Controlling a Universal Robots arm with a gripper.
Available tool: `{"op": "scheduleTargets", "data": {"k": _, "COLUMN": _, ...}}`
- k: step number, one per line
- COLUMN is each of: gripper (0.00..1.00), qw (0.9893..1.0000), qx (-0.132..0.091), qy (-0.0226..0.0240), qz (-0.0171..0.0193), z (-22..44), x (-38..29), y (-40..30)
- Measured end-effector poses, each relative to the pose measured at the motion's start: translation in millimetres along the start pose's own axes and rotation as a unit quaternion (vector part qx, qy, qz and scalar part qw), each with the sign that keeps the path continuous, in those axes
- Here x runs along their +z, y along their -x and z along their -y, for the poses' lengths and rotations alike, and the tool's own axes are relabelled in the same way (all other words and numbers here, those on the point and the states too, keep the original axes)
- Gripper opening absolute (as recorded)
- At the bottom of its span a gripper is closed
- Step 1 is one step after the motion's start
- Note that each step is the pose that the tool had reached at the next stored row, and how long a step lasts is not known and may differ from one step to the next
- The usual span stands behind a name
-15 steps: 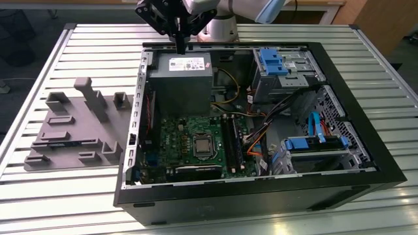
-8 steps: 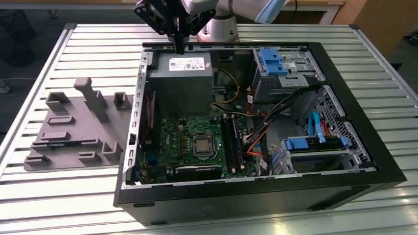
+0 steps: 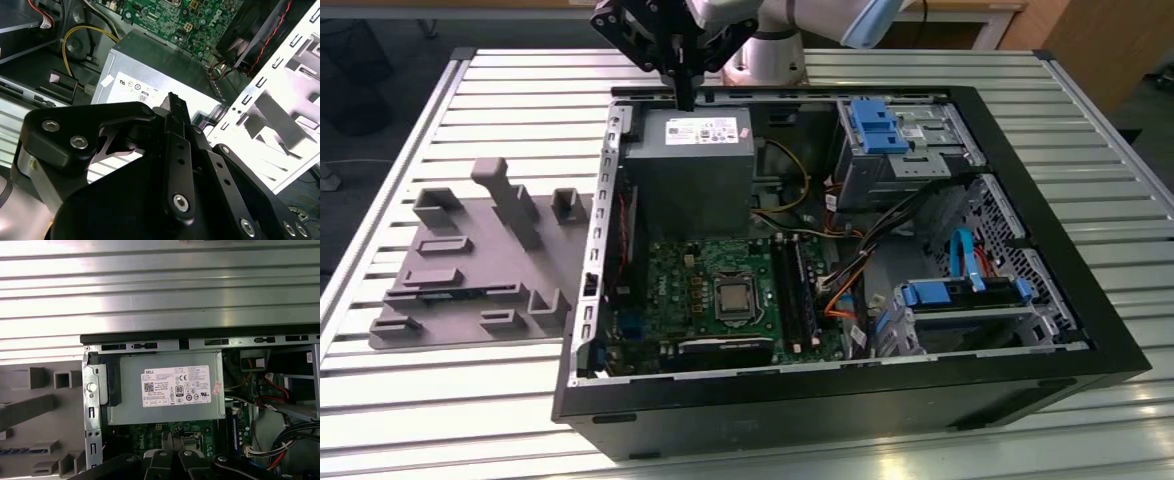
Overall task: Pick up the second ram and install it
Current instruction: 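Reach for the second ram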
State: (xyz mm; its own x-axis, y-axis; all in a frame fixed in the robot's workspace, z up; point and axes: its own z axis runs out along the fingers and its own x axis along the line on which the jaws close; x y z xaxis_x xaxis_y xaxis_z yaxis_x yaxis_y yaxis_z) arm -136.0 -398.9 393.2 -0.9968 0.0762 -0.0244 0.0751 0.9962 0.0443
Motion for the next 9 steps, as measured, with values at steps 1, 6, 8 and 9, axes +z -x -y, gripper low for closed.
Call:
{"op": "scheduleTargets", "data": {"k": 1, "gripper": 0.11, "qw": 1.0, "qx": 0.0, "qy": 0.0, "qz": 0.0, "z": 0.0, "x": 0.0, "y": -0.5}}
{"op": "scheduleTargets", "data": {"k": 6, "gripper": 0.11, "qw": 1.0, "qx": 0.0, "qy": 0.0, "qz": 0.0, "z": 0.3, "x": -0.1, "y": -3.4}}
{"op": "scheduleTargets", "data": {"k": 8, "gripper": 0.11, "qw": 1.0, "qx": 0.0, "qy": 0.0, "qz": 0.0, "z": 0.3, "x": -0.1, "y": -4.6}}
{"op": "scheduleTargets", "data": {"k": 9, "gripper": 0.11, "qw": 1.0, "qx": 0.0, "qy": 0.0, "qz": 0.0, "z": 0.4, "x": -0.1, "y": -5.2}}
